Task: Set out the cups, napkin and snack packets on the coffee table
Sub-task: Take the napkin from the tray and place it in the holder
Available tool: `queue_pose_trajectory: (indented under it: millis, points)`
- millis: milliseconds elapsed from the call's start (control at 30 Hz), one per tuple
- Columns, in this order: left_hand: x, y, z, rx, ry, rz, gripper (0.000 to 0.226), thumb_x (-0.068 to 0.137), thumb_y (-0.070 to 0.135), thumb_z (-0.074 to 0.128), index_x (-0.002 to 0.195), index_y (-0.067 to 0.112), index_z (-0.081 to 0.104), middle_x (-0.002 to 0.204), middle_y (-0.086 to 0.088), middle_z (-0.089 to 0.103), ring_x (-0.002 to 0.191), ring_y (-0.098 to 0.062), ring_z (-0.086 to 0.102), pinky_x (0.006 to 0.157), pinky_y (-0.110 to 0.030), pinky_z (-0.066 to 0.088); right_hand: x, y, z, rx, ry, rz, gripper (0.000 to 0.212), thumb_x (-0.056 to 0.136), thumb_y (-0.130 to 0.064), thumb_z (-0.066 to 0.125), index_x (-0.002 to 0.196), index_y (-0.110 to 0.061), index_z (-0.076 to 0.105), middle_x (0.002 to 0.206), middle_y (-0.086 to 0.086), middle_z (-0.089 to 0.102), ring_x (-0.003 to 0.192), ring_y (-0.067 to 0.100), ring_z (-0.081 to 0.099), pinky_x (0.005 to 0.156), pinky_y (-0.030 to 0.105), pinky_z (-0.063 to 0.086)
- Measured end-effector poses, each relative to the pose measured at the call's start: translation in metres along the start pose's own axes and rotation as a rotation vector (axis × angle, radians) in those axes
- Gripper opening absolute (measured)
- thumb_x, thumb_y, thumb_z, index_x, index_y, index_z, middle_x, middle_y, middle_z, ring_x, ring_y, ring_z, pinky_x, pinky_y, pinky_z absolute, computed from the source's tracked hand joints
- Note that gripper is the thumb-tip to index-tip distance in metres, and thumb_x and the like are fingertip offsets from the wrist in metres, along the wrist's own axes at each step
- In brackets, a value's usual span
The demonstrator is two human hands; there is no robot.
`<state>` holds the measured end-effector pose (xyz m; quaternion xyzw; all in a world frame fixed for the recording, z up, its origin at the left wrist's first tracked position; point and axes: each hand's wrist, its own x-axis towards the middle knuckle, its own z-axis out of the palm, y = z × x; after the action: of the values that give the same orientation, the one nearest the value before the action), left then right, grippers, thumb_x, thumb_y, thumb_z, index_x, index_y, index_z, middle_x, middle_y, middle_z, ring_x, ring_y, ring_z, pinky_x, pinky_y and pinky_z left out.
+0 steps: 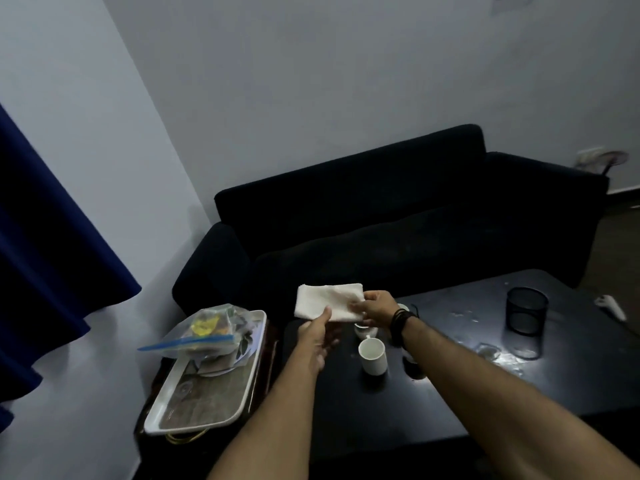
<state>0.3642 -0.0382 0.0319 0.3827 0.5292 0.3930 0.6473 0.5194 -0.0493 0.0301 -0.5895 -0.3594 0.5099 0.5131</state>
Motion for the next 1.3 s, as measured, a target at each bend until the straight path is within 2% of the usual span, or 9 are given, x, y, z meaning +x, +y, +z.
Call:
queue_pose_trajectory:
  millis: [133, 267, 400, 467, 567, 633, 833, 967, 1300]
  points:
    - [0.004, -0.013, 0.04, 0.431, -0.09, -0.012, 0.039, 0.089, 0.04, 0.065, 0.112, 0.009, 0.061, 0.085, -0.005, 0.07, 0.073, -0.017, 0.065, 0.063, -0.028, 0.049, 0.004, 0.0, -0.073, -0.106, 0.243, -0.053, 0.015, 0.087, -0.003, 0.063, 0.074, -0.007, 0.059, 0.08, 0.016, 0.056, 0.077, 0.025, 0.059, 0.071, 0.042, 0.055]
    - [0.011, -0.032, 0.081, 1.007, -0.069, 0.177, 0.06, 0.084, 0.046, 0.068, 0.13, 0.011, 0.053, 0.129, -0.01, 0.061, 0.119, -0.027, 0.058, 0.096, -0.032, 0.047, -0.008, 0.001, -0.154, -0.198, 0.434, -0.03, 0.019, 0.087, -0.005, 0.061, 0.07, -0.015, 0.061, 0.085, 0.015, 0.065, 0.077, 0.029, 0.067, 0.062, 0.041, 0.061]
    - [0.011, -0.057, 0.124, 1.292, -0.284, 0.341, 0.067, 0.082, 0.045, 0.067, 0.137, 0.013, 0.046, 0.137, -0.01, 0.055, 0.126, -0.026, 0.052, 0.101, -0.033, 0.043, -0.023, 0.01, -0.237, -0.342, 0.59, 0.011, 0.017, 0.086, -0.002, 0.059, 0.076, -0.014, 0.066, 0.088, 0.016, 0.069, 0.077, 0.03, 0.071, 0.069, 0.036, 0.062]
    - [0.013, -0.071, 0.145, 1.339, -0.362, 0.351, 0.072, 0.083, 0.046, 0.066, 0.142, 0.013, 0.042, 0.143, -0.009, 0.05, 0.131, -0.026, 0.048, 0.105, -0.033, 0.039, -0.029, 0.015, -0.277, -0.381, 0.693, 0.042, 0.009, 0.085, -0.006, 0.061, 0.083, -0.011, 0.069, 0.096, 0.018, 0.071, 0.078, 0.028, 0.069, 0.067, 0.021, 0.058]
    - [0.016, -0.089, 0.169, 1.392, -0.412, 0.403, 0.075, 0.085, 0.047, 0.064, 0.146, 0.015, 0.035, 0.15, -0.007, 0.042, 0.138, -0.025, 0.041, 0.11, -0.034, 0.035, -0.032, 0.024, -0.328, -0.424, 0.824, 0.056, 0.025, 0.085, -0.009, 0.063, 0.108, -0.007, 0.071, 0.114, 0.02, 0.069, 0.11, 0.036, 0.063, 0.094, 0.033, 0.052]
    - [0.02, -0.101, 0.18, 1.427, -0.415, 0.463, 0.076, 0.086, 0.047, 0.063, 0.148, 0.016, 0.031, 0.152, -0.006, 0.039, 0.14, -0.023, 0.038, 0.111, -0.034, 0.032, -0.033, 0.027, -0.355, -0.407, 0.883, 0.074, 0.034, 0.084, -0.007, 0.063, 0.118, -0.009, 0.069, 0.123, 0.019, 0.065, 0.113, 0.038, 0.062, 0.097, 0.043, 0.053]
    - [0.037, -0.127, 0.199, 1.464, -0.432, 0.512, 0.076, 0.087, 0.046, 0.062, 0.149, 0.017, 0.029, 0.15, -0.004, 0.039, 0.139, -0.022, 0.037, 0.112, -0.034, 0.032, -0.013, 0.03, -0.399, -0.38, 0.968, 0.061, 0.033, 0.082, 0.0, 0.056, 0.108, -0.009, 0.073, 0.113, 0.016, 0.07, 0.101, 0.033, 0.068, 0.083, 0.045, 0.06]
    - [0.052, -0.14, 0.203, 1.464, -0.455, 0.485, 0.069, 0.086, 0.043, 0.062, 0.144, 0.019, 0.035, 0.145, -0.003, 0.044, 0.133, -0.022, 0.043, 0.109, -0.035, 0.037, 0.006, 0.039, -0.401, -0.462, 0.924, 0.062, 0.028, 0.08, -0.001, 0.056, 0.098, -0.014, 0.074, 0.102, 0.013, 0.072, 0.095, 0.03, 0.07, 0.078, 0.03, 0.058]
    - [0.081, -0.161, 0.206, 1.459, -0.476, 0.485, 0.072, 0.087, 0.045, 0.061, 0.148, 0.019, 0.031, 0.15, -0.001, 0.041, 0.137, -0.019, 0.039, 0.112, -0.033, 0.034, 0.042, 0.044, -0.401, -0.762, 0.852, 0.028, 0.027, 0.081, -0.009, 0.057, 0.092, -0.026, 0.073, 0.109, 0.008, 0.071, 0.103, 0.03, 0.067, 0.086, 0.031, 0.053]
